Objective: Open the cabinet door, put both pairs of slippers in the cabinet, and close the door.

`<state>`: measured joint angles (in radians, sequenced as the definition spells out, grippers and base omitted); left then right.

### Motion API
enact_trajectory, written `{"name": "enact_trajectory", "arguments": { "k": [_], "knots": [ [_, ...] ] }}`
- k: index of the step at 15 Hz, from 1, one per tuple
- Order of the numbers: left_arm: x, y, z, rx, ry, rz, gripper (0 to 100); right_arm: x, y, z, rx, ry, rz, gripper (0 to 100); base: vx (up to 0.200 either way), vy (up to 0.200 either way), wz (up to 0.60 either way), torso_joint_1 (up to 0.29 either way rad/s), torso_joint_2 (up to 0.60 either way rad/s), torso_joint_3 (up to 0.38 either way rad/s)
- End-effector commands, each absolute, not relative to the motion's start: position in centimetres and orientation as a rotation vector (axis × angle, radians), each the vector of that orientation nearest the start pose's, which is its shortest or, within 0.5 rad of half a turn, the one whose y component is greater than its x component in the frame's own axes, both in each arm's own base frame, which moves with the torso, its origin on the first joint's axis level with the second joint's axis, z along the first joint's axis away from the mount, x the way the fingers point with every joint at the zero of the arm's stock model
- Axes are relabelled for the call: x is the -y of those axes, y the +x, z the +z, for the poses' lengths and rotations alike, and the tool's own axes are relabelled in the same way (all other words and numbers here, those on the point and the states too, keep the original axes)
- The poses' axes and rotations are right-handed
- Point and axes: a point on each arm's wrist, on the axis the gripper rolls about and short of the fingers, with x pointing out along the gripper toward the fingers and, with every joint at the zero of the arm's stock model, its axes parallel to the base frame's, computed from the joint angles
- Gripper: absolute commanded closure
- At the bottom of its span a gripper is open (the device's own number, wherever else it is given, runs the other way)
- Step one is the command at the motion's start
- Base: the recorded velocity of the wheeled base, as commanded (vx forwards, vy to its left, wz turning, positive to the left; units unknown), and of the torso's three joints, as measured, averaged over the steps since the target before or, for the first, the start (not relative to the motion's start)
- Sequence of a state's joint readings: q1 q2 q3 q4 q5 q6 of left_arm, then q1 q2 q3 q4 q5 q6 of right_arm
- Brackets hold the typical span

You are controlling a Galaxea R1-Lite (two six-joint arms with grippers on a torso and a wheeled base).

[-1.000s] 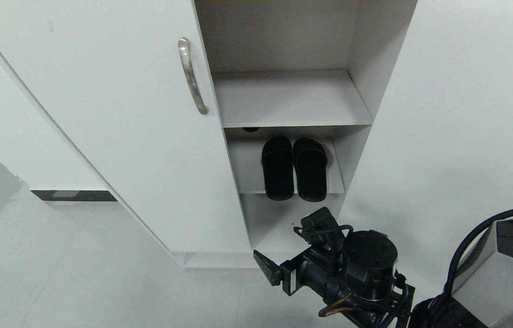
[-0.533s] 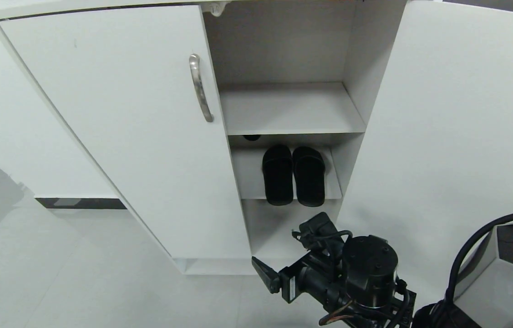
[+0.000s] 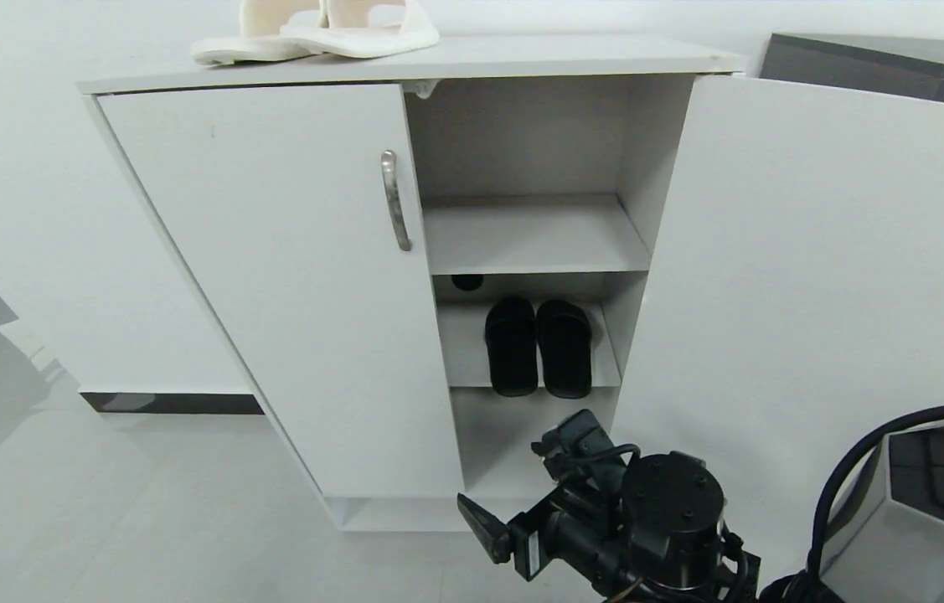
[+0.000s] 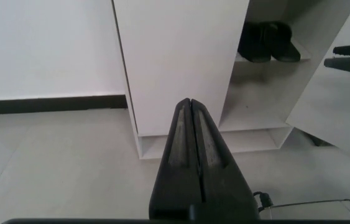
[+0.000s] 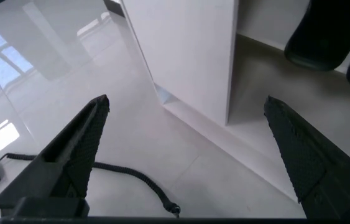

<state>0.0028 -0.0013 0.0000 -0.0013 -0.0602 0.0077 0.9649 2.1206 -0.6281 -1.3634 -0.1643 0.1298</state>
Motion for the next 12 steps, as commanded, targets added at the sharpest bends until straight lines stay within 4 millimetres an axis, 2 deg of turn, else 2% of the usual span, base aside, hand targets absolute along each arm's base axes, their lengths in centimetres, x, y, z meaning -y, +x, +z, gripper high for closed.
{"name": "enact_trajectory", "arguments": {
  "k": [1, 5, 12],
  "knots": [
    [0.14, -2.28, 7.56, 0.002, 0.008, -0.058, 100, -28.63, 19.96, 6.41, -0.187, 0.035, 0.796, 0, 0.0, 0.0, 0.0, 0.002, 0.0, 0.207],
    [0.14, -2.28, 7.56, 0.002, 0.014, -0.058, 100, -28.67, 20.05, 6.4, -0.167, 0.048, 0.796, 0, 0.0, 0.0, 0.0, 0.002, 0.0, 0.192],
    [0.14, -2.28, 7.56, 0.002, 0.012, -0.058, 100, -28.77, 20.01, 5.68, -0.156, 0.049, 0.815, 0, 0.0, 0.0, 0.0, 0.0, 0.0, 0.009]
  ]
}}
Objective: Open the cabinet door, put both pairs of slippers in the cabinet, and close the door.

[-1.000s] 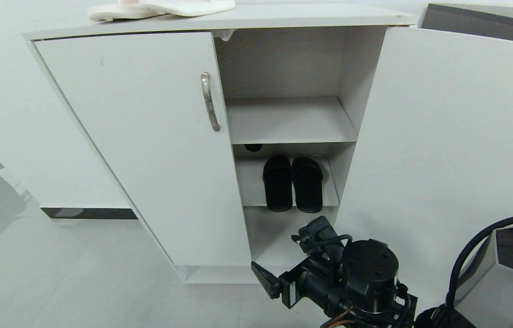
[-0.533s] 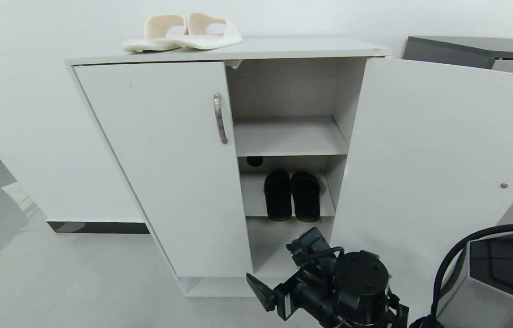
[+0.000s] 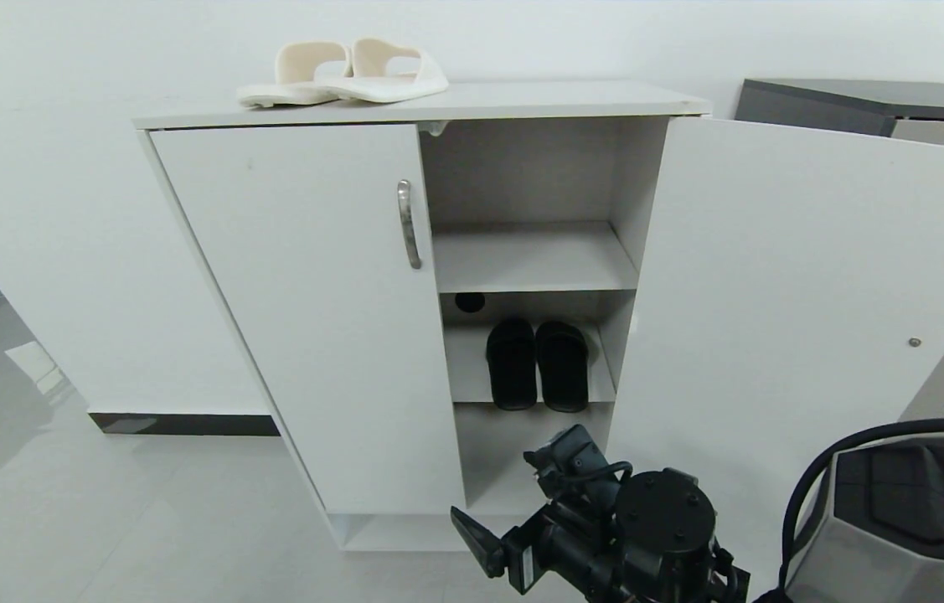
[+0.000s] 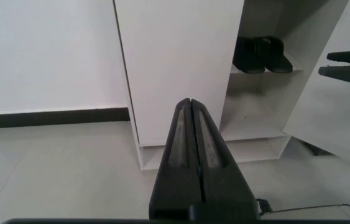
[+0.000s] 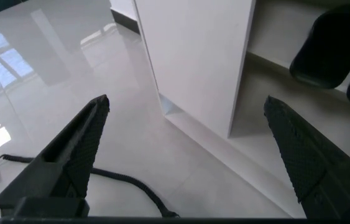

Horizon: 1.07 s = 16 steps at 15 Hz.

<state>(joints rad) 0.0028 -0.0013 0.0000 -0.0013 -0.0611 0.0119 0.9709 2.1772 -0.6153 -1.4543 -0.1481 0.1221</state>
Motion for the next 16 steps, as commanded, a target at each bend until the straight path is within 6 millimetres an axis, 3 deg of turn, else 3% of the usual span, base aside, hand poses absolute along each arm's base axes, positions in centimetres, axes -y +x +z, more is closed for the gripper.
{"name": "enact_trajectory", "arguments": {
  "k": [1, 12, 14, 16],
  "knots": [
    [0.1, -2.3, 7.6, 0.002, 0.012, -0.058, 100, -28.7, 20.0, 5.7, -0.15, 0.054, 0.824, 0, 0.0, 0.0, 0.0, 0.0, 0.0, 0.0],
    [0.1, -2.3, 7.6, 0.002, 0.012, -0.058, 100, -28.1, 19.4, 5.2, -0.162, 0.049, 0.887, 0, 0.0, 0.182, 0.0, 0.002, 0.0, 0.004],
    [0.1, -2.3, 7.6, 0.002, 0.011, -0.057, 100, -26.9, 19.0, 4.1, -0.196, 0.038, 0.992, 0, 0.0, 0.2, 0.0, 0.005, 0.0, 0.005],
    [0.1, -2.3, 7.6, 0.002, 0.011, -0.057, 100, -25.7, 18.8, 4.5, -0.205, 0.013, 1.077, 0, 0.0, 0.2, 0.0, 0.0, 0.0, 0.0]
  ]
}}
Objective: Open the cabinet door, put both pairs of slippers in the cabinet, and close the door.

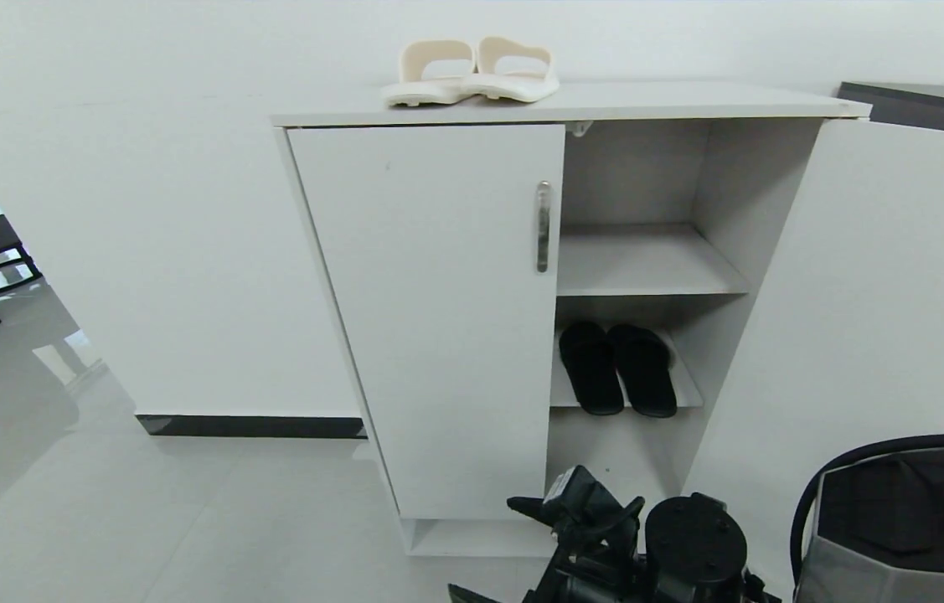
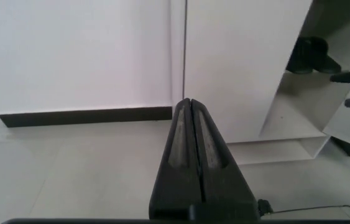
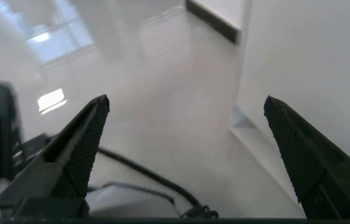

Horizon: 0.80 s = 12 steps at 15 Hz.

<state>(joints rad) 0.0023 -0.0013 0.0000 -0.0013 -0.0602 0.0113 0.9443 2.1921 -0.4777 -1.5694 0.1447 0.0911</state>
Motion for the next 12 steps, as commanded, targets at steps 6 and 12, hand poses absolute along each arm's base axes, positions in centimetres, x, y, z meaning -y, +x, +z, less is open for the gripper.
{"name": "enact_trajectory", "arguments": {
  "k": [6, 12],
  "knots": [
    [0.14, -2.28, 7.56, 0.002, 0.009, -0.057, 100, -25.48, 18.65, 3.91, -0.197, -0.056, 1.077, 0, 0.0, 0.2, 0.0, 0.003, 0.0, 0.003],
    [0.14, -2.28, 7.56, 0.002, 0.006, -0.057, 100, -25.34, 18.42, 3.69, -0.209, -0.063, 1.081, 0, 0.0, 0.033, 0.0, 0.002, 0.0, 0.0]
  ]
}}
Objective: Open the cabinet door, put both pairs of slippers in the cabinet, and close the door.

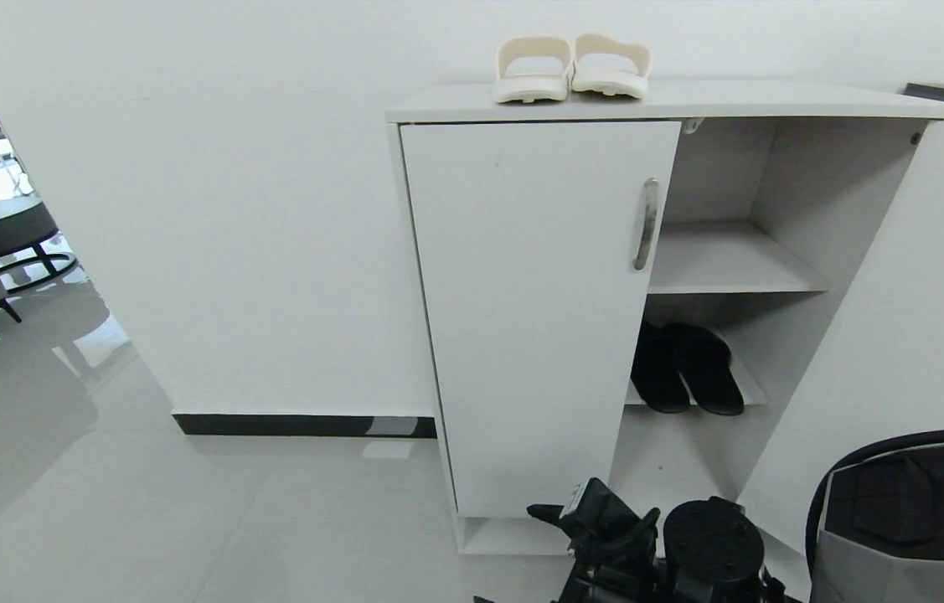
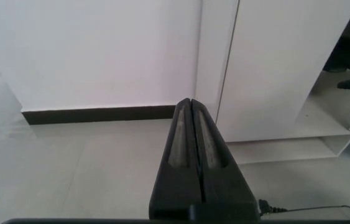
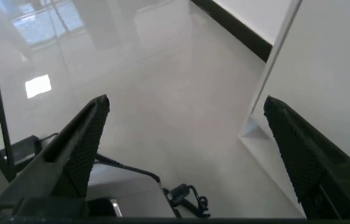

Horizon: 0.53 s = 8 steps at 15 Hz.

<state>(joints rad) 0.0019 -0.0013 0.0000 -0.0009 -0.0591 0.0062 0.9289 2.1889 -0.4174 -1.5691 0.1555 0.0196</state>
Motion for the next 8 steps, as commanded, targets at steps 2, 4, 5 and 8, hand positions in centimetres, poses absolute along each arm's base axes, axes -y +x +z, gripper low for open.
{"name": "enact_trajectory", "arguments": {
  "k": [2, 4, 5, 8],
  "knots": [
    [0.14, -2.28, 7.56, 0.002, 0.006, -0.055, 100, -25.41, 18.47, 3.54, -0.212, -0.064, 1.081, 0, 0.0, 0.0, 0.0, 0.0, 0.0, 0.0],
    [0.14, -2.28, 7.56, 0.002, 0.006, -0.055, 100, -25.47, 18.57, 3.45, -0.213, -0.063, 1.08, 0, 0.0, 0.0, 0.0, 0.0, 0.0, 0.0],
    [0.14, -2.28, 7.56, 0.002, 0.006, -0.055, 100, -25.47, 18.64, 3.48, -0.212, -0.062, 1.077, 0, 0.0, 0.0, 0.0, 0.0, 0.0, 0.0],
    [0.14, -2.28, 7.56, 0.002, 0.003, -0.055, 100, -25.49, 18.65, 3.5, -0.211, -0.06, 1.077, 0, 0.0, 0.0, 0.0, 0.046, -0.24, -0.22]
  ]
}}
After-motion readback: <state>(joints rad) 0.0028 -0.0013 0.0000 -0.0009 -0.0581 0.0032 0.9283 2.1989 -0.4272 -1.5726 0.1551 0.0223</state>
